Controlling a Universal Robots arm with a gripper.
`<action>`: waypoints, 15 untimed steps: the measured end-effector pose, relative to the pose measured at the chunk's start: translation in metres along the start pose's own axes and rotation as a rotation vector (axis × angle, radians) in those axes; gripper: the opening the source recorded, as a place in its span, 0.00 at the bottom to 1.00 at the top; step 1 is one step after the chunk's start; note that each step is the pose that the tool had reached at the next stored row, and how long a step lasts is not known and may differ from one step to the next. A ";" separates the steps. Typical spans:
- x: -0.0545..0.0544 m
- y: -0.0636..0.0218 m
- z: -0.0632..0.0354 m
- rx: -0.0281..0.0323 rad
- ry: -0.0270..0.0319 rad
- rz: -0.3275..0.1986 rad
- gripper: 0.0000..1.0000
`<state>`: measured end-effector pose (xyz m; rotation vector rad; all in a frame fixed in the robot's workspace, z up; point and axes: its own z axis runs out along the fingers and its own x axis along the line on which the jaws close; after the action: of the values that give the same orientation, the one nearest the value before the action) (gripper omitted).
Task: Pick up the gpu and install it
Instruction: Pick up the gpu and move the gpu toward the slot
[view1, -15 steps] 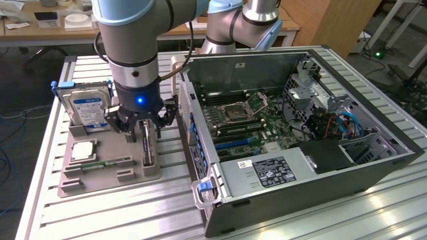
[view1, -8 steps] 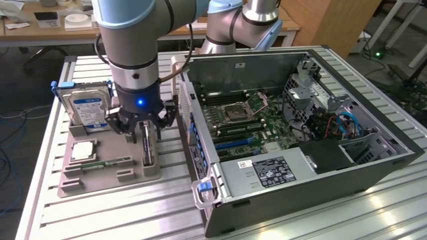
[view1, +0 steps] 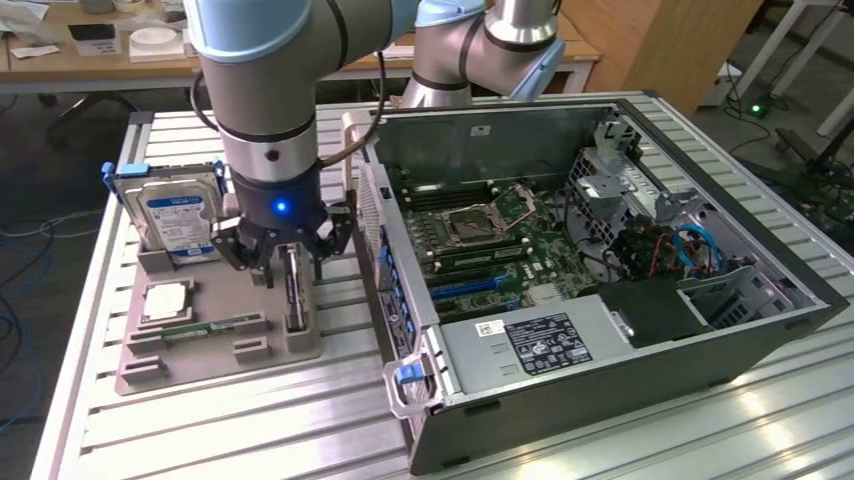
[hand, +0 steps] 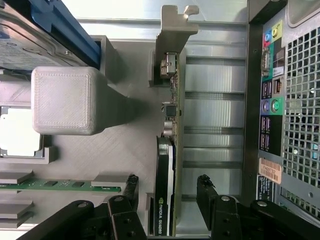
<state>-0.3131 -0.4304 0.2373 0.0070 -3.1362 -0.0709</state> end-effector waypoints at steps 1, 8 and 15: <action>0.000 -0.0001 0.0017 0.0001 0.0002 0.000 0.59; 0.000 -0.0002 0.0038 0.0001 0.0002 0.000 0.59; 0.000 -0.0005 0.0108 0.0004 0.0005 0.000 0.59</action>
<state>-0.3131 -0.4304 0.2265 0.0070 -3.1357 -0.0703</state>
